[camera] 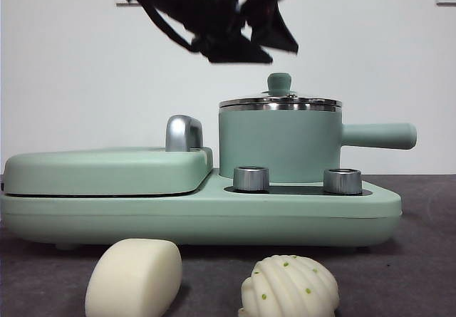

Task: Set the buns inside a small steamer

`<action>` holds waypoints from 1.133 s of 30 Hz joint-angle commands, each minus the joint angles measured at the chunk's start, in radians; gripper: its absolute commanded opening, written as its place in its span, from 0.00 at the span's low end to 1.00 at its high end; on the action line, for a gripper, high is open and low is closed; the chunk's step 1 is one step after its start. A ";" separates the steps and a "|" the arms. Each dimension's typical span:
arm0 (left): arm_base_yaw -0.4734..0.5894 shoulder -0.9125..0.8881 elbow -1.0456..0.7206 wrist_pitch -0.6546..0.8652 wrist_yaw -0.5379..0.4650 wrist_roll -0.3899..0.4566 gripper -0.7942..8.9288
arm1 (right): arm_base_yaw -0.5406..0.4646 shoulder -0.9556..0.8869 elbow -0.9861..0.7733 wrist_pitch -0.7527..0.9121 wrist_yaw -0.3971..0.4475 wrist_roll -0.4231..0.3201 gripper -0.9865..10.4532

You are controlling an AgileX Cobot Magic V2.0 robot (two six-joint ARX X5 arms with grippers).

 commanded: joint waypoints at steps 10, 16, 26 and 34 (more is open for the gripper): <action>-0.010 0.070 0.021 -0.038 -0.001 0.018 0.36 | 0.004 0.006 0.019 0.010 0.001 0.017 0.33; -0.011 0.071 0.021 -0.053 -0.001 0.027 0.29 | 0.004 0.006 0.019 0.010 0.001 0.017 0.33; -0.012 0.069 0.021 -0.049 -0.001 0.027 0.09 | 0.004 0.006 0.019 0.010 0.001 0.017 0.33; -0.012 0.013 0.024 -0.050 -0.017 0.032 0.09 | 0.004 0.006 0.019 0.009 0.001 0.018 0.33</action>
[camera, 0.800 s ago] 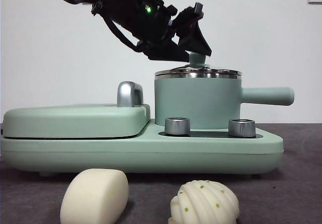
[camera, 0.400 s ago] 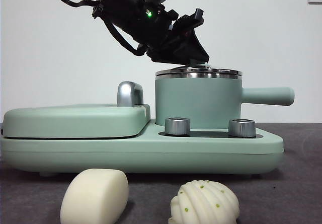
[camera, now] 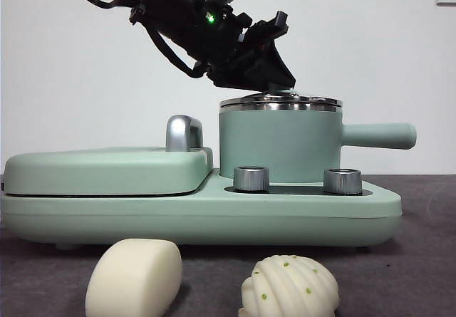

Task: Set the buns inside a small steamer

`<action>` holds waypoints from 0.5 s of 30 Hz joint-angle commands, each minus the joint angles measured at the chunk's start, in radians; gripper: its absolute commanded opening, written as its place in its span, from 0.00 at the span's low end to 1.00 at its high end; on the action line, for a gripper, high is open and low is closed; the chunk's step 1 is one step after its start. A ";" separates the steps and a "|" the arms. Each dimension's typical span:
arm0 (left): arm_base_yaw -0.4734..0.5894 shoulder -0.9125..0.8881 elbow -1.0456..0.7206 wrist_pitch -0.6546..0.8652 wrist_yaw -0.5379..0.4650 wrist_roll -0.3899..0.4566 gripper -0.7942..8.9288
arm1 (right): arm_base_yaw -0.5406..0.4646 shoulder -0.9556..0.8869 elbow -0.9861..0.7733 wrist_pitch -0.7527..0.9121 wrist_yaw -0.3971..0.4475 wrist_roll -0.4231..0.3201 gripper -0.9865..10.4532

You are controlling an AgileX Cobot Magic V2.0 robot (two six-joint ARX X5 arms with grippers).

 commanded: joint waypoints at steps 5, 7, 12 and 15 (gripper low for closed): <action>-0.007 -0.073 0.025 0.010 -0.022 0.026 0.09 | 0.004 0.006 0.019 0.009 0.001 0.018 0.33; -0.005 -0.095 0.025 -0.001 -0.023 0.026 0.09 | 0.004 0.006 0.019 0.009 0.001 0.018 0.33; -0.003 -0.169 0.025 -0.098 -0.024 0.016 0.09 | 0.004 0.006 0.019 0.009 0.001 0.018 0.33; -0.003 -0.230 0.025 -0.209 -0.029 0.002 0.09 | 0.004 0.006 0.019 0.009 0.001 0.017 0.33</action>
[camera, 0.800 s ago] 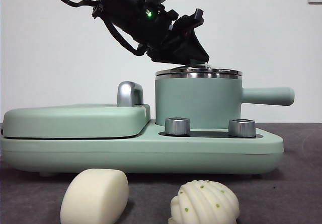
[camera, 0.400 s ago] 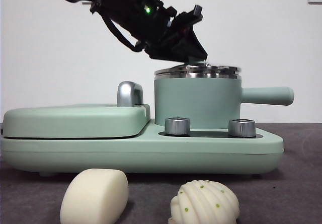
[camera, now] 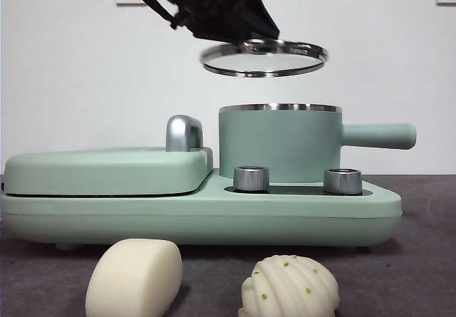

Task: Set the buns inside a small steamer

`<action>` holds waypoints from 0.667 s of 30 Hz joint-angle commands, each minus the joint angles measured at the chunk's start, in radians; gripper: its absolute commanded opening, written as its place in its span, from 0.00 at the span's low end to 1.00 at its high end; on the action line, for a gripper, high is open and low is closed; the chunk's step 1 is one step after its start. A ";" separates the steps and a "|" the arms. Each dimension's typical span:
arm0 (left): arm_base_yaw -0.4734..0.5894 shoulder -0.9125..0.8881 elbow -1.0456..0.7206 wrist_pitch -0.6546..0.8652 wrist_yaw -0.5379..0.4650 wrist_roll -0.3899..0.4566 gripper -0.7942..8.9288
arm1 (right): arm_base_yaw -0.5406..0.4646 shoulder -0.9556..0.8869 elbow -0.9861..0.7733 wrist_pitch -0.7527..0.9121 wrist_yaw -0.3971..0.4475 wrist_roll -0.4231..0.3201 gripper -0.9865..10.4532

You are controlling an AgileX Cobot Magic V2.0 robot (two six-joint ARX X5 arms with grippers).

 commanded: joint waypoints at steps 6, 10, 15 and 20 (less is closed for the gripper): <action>0.005 -0.181 0.025 -0.296 -0.027 -0.039 0.09 | 0.010 0.006 0.019 0.006 -0.035 0.018 0.33; 0.020 -0.262 0.025 -0.459 -0.063 -0.057 0.09 | 0.043 0.006 0.019 0.006 -0.042 0.029 0.33; 0.048 -0.328 0.024 -0.609 -0.164 -0.060 0.09 | 0.118 0.011 0.019 0.006 -0.041 0.029 0.33; 0.097 -0.374 0.015 -0.651 -0.174 -0.060 0.09 | 0.238 0.053 0.019 0.005 -0.038 0.029 0.33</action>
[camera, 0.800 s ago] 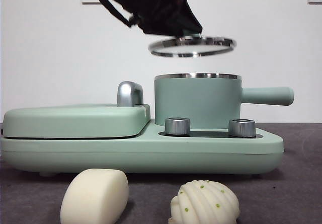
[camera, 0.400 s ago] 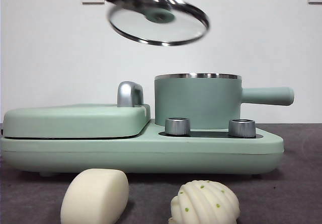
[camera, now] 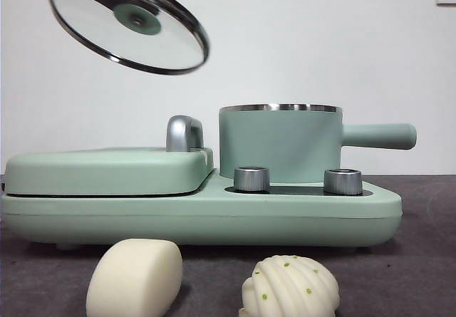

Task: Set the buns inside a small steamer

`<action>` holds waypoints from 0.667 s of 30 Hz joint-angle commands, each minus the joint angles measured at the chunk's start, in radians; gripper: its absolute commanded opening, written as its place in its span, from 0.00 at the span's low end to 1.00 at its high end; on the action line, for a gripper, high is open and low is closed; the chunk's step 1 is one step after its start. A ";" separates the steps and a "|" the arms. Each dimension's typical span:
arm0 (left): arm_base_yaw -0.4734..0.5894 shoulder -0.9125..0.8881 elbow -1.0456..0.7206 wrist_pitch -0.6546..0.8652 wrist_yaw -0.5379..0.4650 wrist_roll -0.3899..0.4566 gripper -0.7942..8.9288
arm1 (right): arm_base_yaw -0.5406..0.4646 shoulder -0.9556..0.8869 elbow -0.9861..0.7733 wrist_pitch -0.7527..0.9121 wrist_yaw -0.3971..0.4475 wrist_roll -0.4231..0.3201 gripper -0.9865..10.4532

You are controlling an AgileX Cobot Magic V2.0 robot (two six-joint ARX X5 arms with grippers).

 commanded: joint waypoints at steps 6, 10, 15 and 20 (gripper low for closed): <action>0.066 -0.048 0.016 0.034 -0.010 -0.007 0.09 | 0.238 0.146 0.019 0.012 0.044 0.006 0.33; 0.097 -0.050 0.016 0.034 -0.010 -0.007 0.09 | 0.348 0.257 0.019 0.045 0.083 0.006 0.39; 0.116 -0.050 0.016 0.058 -0.010 -0.008 0.09 | 0.439 0.402 0.019 0.127 0.118 0.007 0.41; 0.128 -0.051 0.016 0.072 -0.010 -0.007 0.09 | 0.497 0.534 0.019 0.219 0.118 0.013 0.41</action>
